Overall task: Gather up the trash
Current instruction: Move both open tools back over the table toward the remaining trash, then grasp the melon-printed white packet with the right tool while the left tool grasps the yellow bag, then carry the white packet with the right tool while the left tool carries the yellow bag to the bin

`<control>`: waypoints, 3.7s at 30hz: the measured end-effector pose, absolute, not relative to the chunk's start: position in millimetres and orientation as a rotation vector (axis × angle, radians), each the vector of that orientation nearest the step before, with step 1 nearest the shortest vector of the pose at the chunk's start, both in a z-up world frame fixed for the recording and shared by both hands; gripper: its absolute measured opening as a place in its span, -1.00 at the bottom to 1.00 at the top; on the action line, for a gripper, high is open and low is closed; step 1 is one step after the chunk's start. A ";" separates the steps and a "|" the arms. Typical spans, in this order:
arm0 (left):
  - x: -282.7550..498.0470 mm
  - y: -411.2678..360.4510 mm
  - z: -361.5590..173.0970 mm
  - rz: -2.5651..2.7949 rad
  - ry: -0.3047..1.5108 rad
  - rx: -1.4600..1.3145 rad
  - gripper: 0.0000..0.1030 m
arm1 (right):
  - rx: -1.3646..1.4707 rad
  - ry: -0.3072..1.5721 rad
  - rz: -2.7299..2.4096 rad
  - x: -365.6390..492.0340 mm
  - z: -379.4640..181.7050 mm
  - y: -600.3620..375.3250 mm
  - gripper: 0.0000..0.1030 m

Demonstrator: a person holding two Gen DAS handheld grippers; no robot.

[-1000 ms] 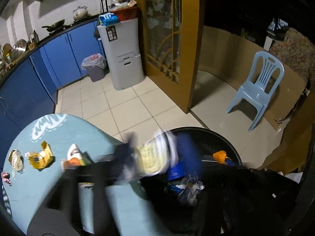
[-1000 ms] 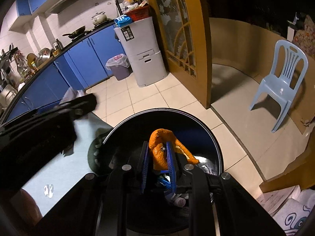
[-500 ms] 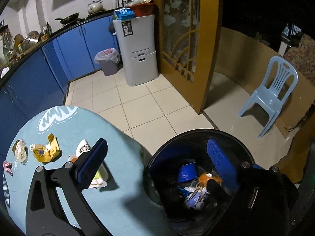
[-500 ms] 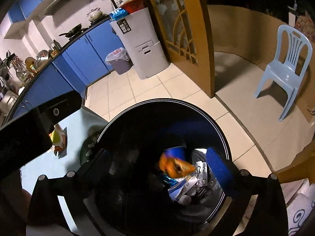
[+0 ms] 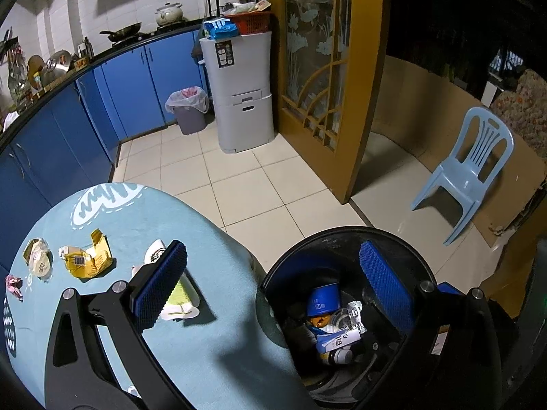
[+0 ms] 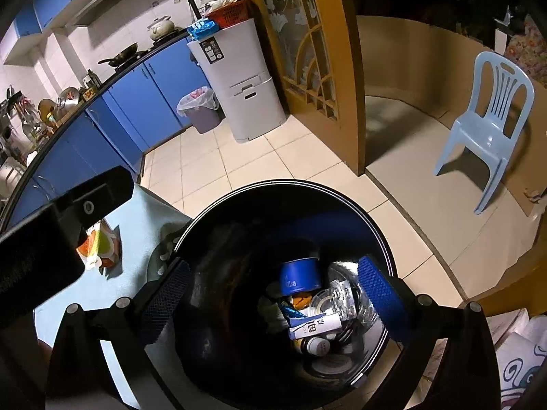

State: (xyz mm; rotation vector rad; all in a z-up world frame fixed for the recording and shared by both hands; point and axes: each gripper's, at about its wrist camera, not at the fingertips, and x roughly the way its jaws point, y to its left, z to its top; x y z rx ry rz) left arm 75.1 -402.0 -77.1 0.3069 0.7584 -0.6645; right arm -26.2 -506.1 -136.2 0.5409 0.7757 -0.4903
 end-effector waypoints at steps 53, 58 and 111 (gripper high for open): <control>210.3 -221.0 -97.2 -0.400 0.909 0.011 0.94 | 0.296 0.887 -0.280 112.8 -118.8 -364.2 0.87; 221.7 -220.8 -107.8 -0.390 0.931 0.014 0.94 | 0.294 0.904 -0.271 122.3 -126.3 -361.7 0.87; 176.6 -242.9 -79.3 -0.458 0.798 0.132 -0.48 | 0.269 0.776 -0.296 83.8 -98.5 -359.8 -0.40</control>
